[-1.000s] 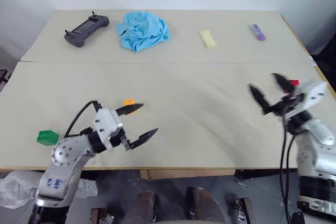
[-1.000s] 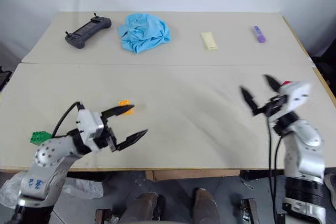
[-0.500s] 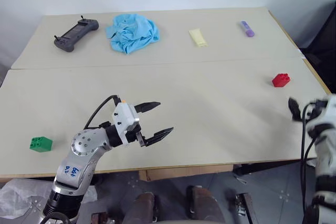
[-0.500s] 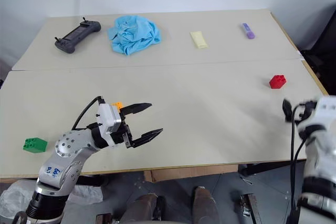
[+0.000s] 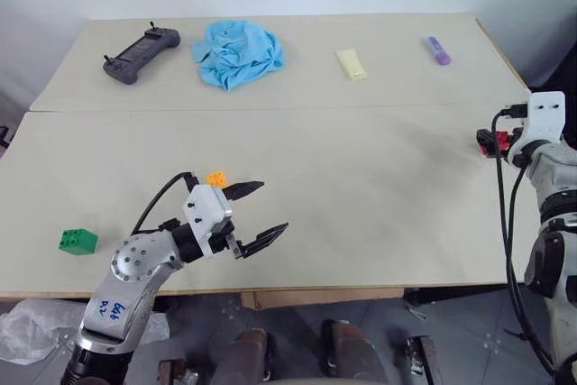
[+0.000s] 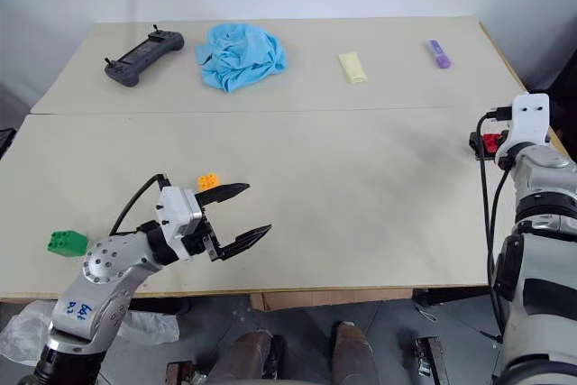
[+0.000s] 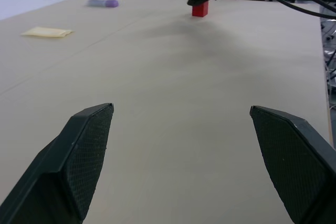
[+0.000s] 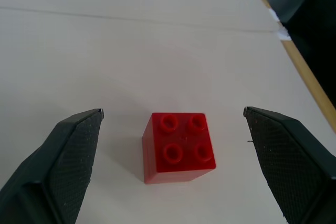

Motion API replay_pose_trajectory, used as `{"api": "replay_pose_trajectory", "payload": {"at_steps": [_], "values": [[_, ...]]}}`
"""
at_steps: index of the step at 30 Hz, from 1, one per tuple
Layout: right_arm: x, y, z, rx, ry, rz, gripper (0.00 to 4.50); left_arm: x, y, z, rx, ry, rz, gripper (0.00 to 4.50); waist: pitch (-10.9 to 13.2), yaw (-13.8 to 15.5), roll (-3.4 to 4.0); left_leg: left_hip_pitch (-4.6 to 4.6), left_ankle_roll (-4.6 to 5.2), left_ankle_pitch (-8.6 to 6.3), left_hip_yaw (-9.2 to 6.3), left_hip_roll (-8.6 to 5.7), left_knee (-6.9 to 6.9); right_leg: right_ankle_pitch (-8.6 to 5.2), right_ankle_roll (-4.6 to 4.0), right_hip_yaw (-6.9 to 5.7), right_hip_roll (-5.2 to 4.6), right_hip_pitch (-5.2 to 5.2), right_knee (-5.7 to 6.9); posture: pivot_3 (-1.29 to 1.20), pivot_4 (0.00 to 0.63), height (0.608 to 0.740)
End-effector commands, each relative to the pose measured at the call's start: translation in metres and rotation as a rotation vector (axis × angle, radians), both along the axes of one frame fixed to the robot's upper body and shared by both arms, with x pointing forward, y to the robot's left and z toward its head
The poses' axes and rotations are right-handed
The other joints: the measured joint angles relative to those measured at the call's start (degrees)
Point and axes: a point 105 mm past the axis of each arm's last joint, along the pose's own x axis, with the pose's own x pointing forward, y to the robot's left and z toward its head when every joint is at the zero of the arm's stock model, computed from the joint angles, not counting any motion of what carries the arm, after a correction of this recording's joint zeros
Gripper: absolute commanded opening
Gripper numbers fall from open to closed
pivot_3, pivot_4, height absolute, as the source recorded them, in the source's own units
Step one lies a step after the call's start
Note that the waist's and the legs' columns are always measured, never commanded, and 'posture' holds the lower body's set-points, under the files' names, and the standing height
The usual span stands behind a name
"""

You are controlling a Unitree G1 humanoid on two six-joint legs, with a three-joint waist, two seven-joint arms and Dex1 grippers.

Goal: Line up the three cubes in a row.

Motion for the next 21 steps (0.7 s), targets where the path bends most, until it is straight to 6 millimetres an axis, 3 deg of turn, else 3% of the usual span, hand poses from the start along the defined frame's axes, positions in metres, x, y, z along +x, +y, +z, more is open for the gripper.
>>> {"api": "replay_pose_trajectory", "payload": {"at_steps": [1,9,13,19,21], "values": [[0.001,-0.006,0.014,-0.029,-0.034,-0.037,4.50,-0.008,0.003,0.008,0.011,-0.037,0.016,4.41,0.00,-0.07,0.00,-0.01,0.00,0.00,0.01,0.00,0.00,0.00,0.01,0.00,0.00,0.00,0.00,0.00,0.150,0.740],[0.003,0.003,0.006,0.055,-0.030,-0.006,4.50,-0.009,0.003,0.008,0.011,-0.035,0.036,4.41,0.00,-0.12,0.00,-0.01,-0.01,0.00,0.01,0.00,0.03,0.01,0.01,-0.03,0.02,0.01,-0.01,0.00,0.150,0.740],[0.002,0.002,0.003,0.097,-0.040,-0.022,3.57,-0.007,0.002,0.008,0.015,-0.039,0.026,4.50,0.00,-0.07,0.00,-0.01,-0.01,0.00,0.00,0.00,0.03,0.01,0.01,-0.06,0.03,0.01,0.00,0.00,0.150,0.740],[0.005,0.007,0.010,0.107,-0.048,0.024,1.53,-0.003,0.004,0.009,0.022,-0.044,0.025,4.50,0.00,-0.14,0.01,-0.01,-0.01,0.00,-0.01,0.01,0.02,0.01,0.01,-0.09,0.03,0.03,0.01,0.00,0.150,0.740],[0.007,0.010,0.014,0.092,-0.048,0.047,1.46,-0.003,0.004,0.008,0.023,-0.045,0.025,4.50,0.00,-0.15,0.01,-0.01,-0.01,0.00,-0.01,0.01,0.02,0.01,0.01,-0.09,0.03,0.02,0.01,0.00,0.150,0.740]]}}
